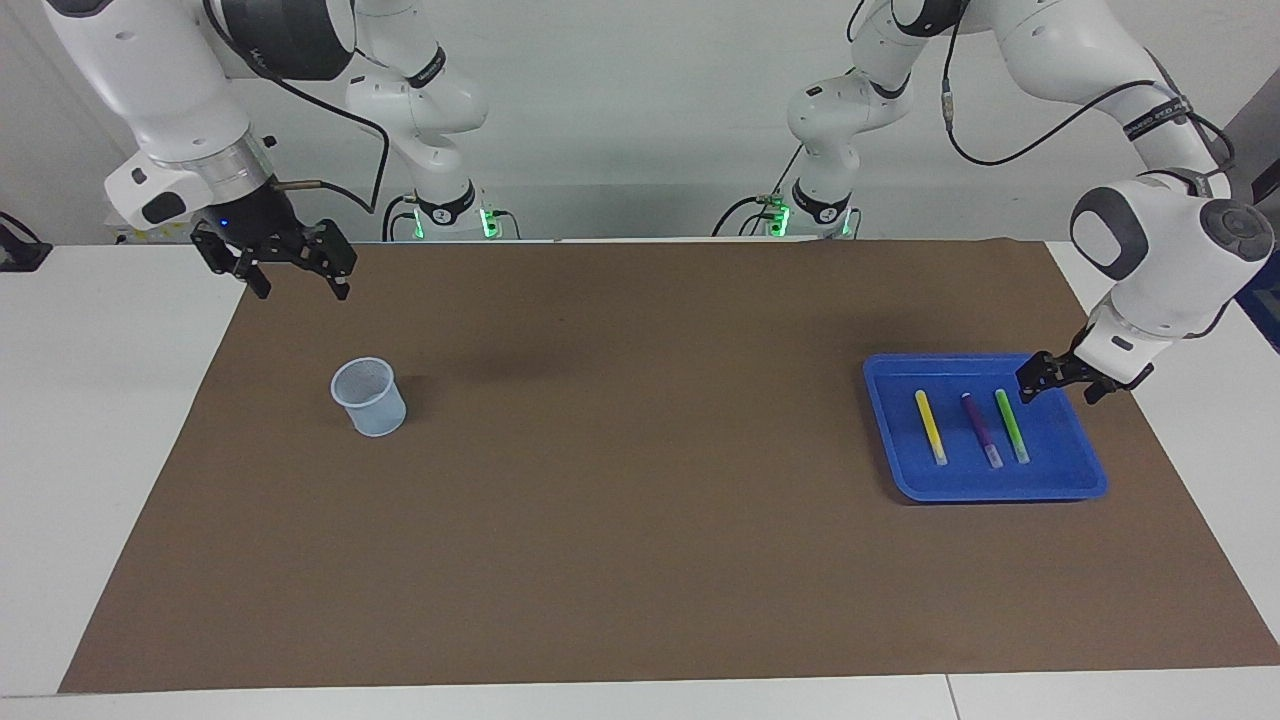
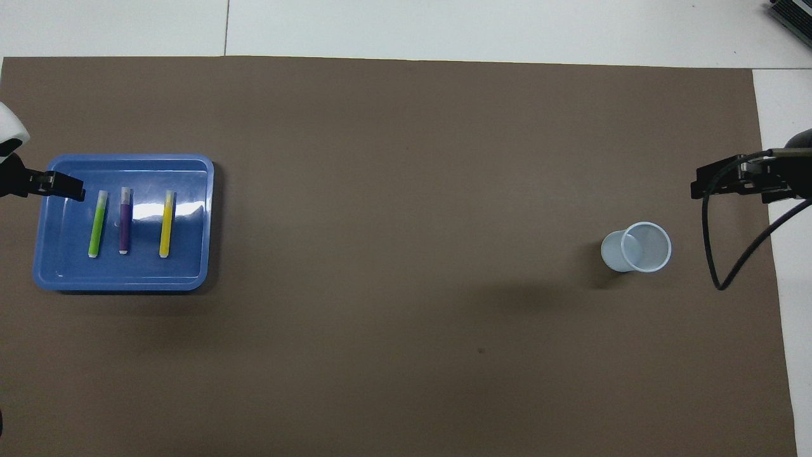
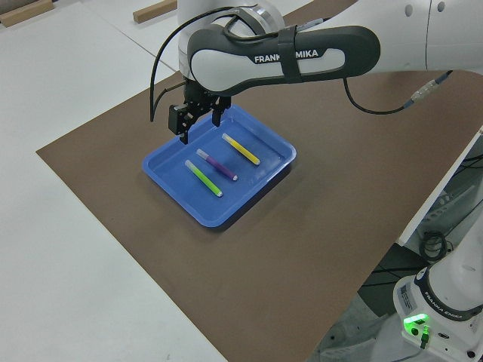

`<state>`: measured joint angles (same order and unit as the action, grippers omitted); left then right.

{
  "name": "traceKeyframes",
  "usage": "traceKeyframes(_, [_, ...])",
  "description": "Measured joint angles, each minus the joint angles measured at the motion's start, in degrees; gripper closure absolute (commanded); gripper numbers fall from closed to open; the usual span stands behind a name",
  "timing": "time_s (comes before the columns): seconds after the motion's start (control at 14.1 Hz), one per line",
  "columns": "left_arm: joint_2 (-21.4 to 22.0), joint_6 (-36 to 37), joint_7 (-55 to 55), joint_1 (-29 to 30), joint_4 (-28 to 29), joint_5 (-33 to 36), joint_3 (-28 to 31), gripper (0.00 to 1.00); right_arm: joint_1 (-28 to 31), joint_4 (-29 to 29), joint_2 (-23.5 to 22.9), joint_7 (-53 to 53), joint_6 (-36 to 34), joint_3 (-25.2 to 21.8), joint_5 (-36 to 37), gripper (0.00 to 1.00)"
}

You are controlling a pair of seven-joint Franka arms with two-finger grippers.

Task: Right arm passes pens to left for tray arrangement
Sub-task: 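Open the left gripper and lift it off the green pen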

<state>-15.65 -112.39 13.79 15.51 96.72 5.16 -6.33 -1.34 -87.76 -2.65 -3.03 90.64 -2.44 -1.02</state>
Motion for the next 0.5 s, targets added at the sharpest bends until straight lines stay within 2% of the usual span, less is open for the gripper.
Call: traceKeyframes(0.5, [0.48, 12.85, -14.40, -7.83, -9.42, -2.16, -0.25, 0.00, -0.01, 0.03, 0.18, 0.00, 0.01, 0.23, -0.01, 0.00])
